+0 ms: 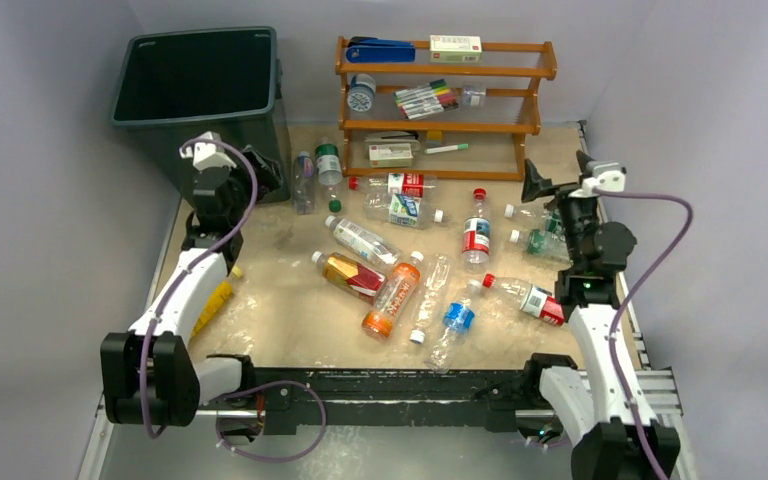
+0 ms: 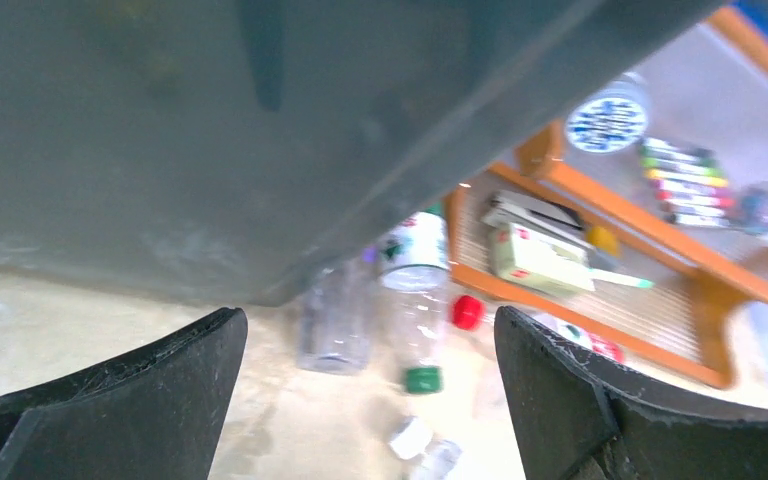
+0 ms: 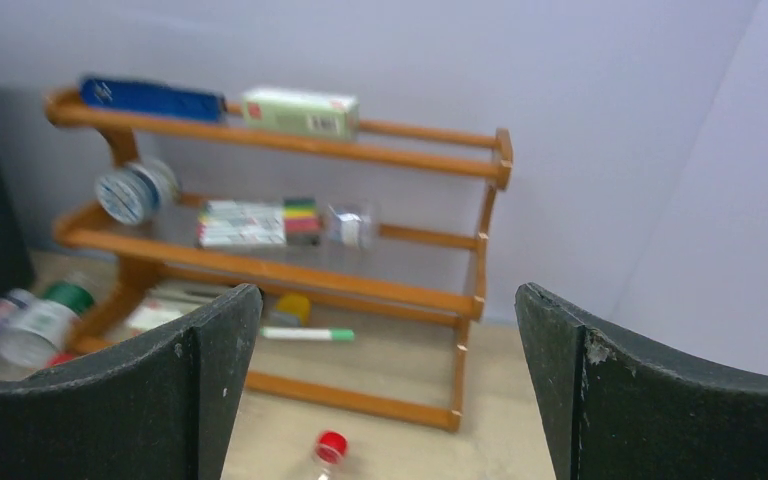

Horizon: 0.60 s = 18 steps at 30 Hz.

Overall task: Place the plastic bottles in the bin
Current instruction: Pick up the plastic bottle at the center of the board.

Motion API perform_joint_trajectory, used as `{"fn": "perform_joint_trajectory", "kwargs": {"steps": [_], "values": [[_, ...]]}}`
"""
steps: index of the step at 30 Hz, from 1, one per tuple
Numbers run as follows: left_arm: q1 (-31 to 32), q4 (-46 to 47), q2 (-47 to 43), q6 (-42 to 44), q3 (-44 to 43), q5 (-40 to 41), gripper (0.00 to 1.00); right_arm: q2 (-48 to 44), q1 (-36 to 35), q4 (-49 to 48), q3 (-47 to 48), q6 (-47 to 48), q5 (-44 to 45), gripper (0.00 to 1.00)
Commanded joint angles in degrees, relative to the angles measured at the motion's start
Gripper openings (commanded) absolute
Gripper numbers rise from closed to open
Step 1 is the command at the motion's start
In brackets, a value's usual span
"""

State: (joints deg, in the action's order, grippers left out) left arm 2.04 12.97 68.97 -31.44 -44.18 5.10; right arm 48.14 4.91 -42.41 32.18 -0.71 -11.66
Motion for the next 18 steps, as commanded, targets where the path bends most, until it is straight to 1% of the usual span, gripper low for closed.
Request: {"fn": "perform_joint_trajectory", "kwargs": {"steps": [1,4,5,7,9,10,11,13,14,16,17,18], "values": [[0.3,-6.4,-2.8,-7.3,-7.5,-11.3,0.94,-4.4,0.1,11.0,9.2,-10.4,-3.1,1.0],[0.2,-10.5,-4.5,-9.0,-11.7,-17.4,0.94,-6.0,0.1,19.2,15.5,-14.6,-3.1,1.0],[0.3,-11.6,-5.5,-9.4,-13.3,-19.3,0.94,-6.0,0.1,24.6,18.1,-15.3,-3.4,1.0],[0.2,-14.5,-7.1,-9.9,-16.7,-22.9,0.94,-5.3,0.1,31.5,24.5,-15.8,-5.7,1.0],[0.2,-16.3,-9.6,-11.3,-18.5,-24.1,0.94,-3.8,0.2,38.3,29.8,-18.3,-6.9,1.0],[0.2,-17.4,-10.9,-13.2,-18.7,-22.3,0.94,-3.0,0.1,42.6,32.2,-19.1,-9.2,1.0],[0.2,-20.3,-12.0,-15.3,-19.0,-18.4,0.94,-2.0,0.1,43.7,33.5,-21.0,-11.0,1.0],[0.2,-29.3,-13.4,-20.0,-19.4,-9.8,0.94,-0.5,0.1,47.4,35.2,-22.2,-11.7,1.0],[0.1,-32.4,-13.4,-20.8,-19.4,-8.0,0.99,0.4,0.1,50.8,36.0,-23.0,-11.1,1.0],[0.2,-32.7,-12.4,-19.7,-18.6,-11.8,0.99,2.1,0.1,57.2,36.3,-25.9,-7.3,1.0],[0.2,-33.3,-12.1,-20.3,-17.8,-12.9,0.99,2.0,0.1,58.1,35.4,-26.9,-7.0,1.0],[0.2,-33.0,-12.3,-21.1,-16.4,-13.4,0.99,1.6,0.1,56.2,32.8,-27.1,-9.0,1.0]]}}
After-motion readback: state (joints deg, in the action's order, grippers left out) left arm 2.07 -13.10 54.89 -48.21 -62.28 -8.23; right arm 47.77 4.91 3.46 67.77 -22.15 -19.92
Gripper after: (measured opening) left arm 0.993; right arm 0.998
